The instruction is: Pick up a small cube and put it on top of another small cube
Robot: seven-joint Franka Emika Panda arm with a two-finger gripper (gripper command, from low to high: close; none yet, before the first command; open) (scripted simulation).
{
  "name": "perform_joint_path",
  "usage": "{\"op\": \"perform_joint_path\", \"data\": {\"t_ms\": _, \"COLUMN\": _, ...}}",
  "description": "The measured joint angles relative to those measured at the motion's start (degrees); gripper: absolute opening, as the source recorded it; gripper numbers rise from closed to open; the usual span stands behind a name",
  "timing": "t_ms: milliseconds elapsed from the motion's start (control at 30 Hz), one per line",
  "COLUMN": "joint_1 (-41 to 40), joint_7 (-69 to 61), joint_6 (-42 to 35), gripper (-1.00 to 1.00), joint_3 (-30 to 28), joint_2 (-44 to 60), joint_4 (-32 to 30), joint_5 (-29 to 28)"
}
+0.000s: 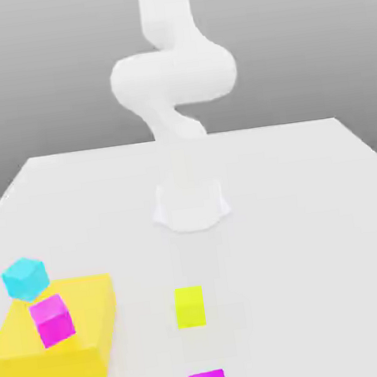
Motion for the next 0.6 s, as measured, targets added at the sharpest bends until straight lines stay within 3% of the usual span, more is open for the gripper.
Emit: {"op": "perform_joint_path", "data": {"t_ms": 600, "joint_1": -1.0, "joint_7": -3.6, "joint_6": 29.8, "gripper": 0.00, "joint_3": -2.6, "joint_2": 37.9, "joint_4": -31.1, "joint_5": -0.3}}
